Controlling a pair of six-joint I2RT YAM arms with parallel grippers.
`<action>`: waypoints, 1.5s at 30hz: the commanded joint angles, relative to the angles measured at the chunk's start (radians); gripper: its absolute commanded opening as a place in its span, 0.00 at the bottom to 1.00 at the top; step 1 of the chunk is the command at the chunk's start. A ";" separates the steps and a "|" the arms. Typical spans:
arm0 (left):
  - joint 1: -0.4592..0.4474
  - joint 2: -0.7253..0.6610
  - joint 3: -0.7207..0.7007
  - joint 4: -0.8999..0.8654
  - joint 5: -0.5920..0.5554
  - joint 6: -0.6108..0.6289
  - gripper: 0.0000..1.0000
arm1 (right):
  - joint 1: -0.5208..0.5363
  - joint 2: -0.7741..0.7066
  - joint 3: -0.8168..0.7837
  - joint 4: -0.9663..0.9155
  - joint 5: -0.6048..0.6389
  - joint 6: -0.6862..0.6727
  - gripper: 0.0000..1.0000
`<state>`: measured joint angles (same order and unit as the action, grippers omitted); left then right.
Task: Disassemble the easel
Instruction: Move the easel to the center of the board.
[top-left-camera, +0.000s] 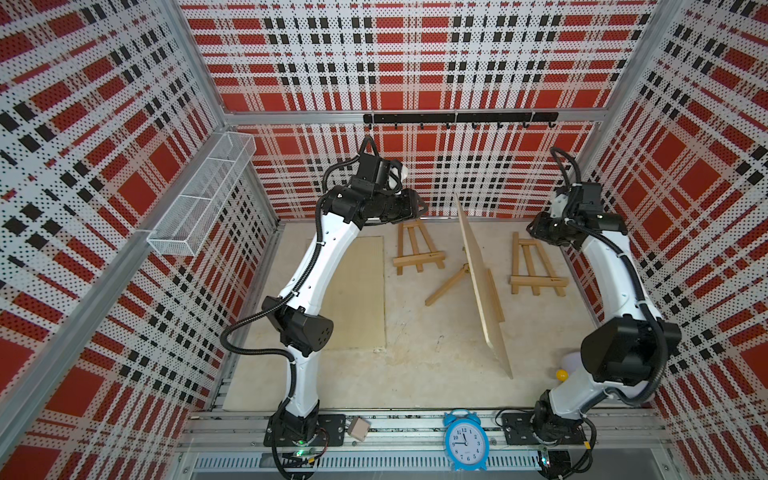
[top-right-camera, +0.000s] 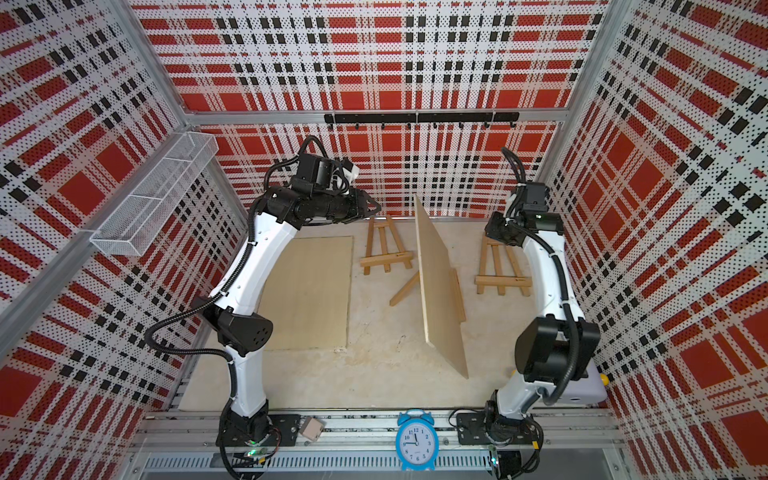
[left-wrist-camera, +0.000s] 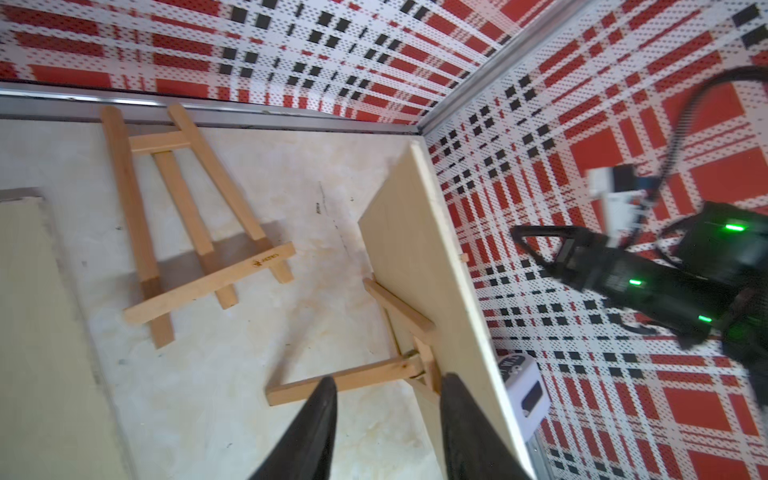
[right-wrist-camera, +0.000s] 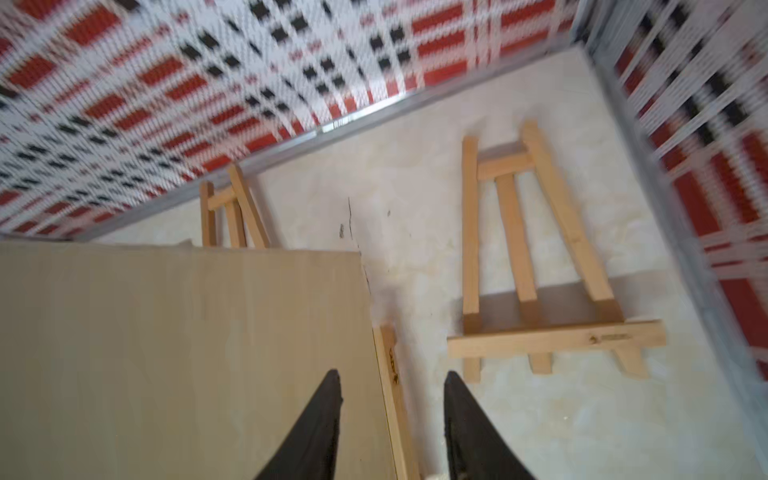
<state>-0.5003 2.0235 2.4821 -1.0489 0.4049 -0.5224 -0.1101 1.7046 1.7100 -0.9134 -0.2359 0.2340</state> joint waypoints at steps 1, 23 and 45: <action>-0.057 -0.008 0.040 -0.023 -0.043 -0.060 0.47 | 0.010 0.079 -0.106 -0.011 -0.132 -0.020 0.42; -0.188 0.038 0.094 -0.070 -0.173 -0.120 0.49 | 0.012 0.172 -0.363 0.135 -0.312 -0.041 0.37; -0.210 -0.008 0.046 -0.097 -0.201 -0.099 0.49 | 0.059 0.173 -0.493 0.240 -0.317 -0.083 0.15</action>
<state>-0.7006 2.0556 2.5450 -1.1378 0.2276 -0.6285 -0.0826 1.8668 1.2556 -0.6834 -0.5514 0.1513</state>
